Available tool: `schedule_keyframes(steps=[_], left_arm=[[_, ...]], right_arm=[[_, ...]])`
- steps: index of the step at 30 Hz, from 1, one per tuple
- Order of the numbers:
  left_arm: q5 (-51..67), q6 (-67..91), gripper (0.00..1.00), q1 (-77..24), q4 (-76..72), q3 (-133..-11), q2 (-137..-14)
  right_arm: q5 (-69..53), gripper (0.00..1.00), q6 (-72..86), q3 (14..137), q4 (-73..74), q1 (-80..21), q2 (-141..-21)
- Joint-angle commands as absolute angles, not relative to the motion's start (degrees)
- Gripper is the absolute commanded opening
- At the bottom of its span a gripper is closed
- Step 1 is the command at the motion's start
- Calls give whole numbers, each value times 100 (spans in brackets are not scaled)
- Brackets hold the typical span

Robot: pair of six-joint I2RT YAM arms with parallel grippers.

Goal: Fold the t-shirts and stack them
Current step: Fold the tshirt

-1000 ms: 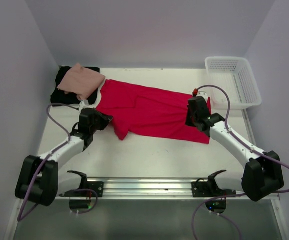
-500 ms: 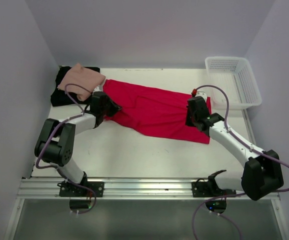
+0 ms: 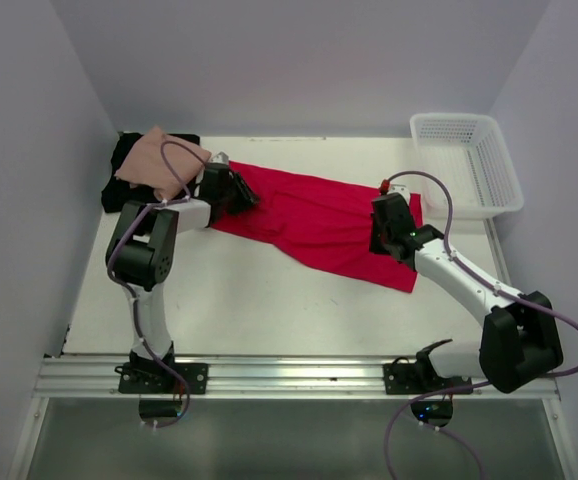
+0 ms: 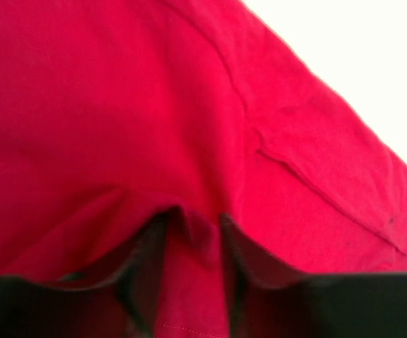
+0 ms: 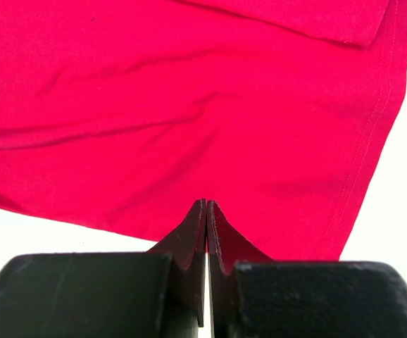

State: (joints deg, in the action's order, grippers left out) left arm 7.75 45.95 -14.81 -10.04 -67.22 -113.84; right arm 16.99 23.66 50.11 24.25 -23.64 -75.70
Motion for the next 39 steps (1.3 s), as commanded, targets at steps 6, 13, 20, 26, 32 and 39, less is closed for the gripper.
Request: schedule_keyframes(steps=[6, 13, 20, 26, 32, 39], left_arm=[[1116, 4017, 64, -1538, -2230, -6040, -10795], [932, 3262, 73, -1591, -2462, -5361, -9301], [-271, 2786, 40, -1714, -687, -5265, -8903], [-535, 2804, 0, -1731, 263, -5116, -9035], [-1036, 2690, 0, -1793, 509, -5220, -9061], [-1468, 2540, 0, -1793, 528, -5563, -9710]], right_arm=[[1644, 0, 2294, 4913, 2127, -2435, -7541], [1635, 0, 2347, 4922, 2021, -2557, -7725], [1617, 0, 2399, 4931, 1942, -2619, -7866], [1600, 0, 2408, 4939, 1934, -2654, -7901], [1608, 0, 2426, 4922, 1960, -2672, -7840], [1643, 0, 2426, 4957, 2039, -2698, -7787]])
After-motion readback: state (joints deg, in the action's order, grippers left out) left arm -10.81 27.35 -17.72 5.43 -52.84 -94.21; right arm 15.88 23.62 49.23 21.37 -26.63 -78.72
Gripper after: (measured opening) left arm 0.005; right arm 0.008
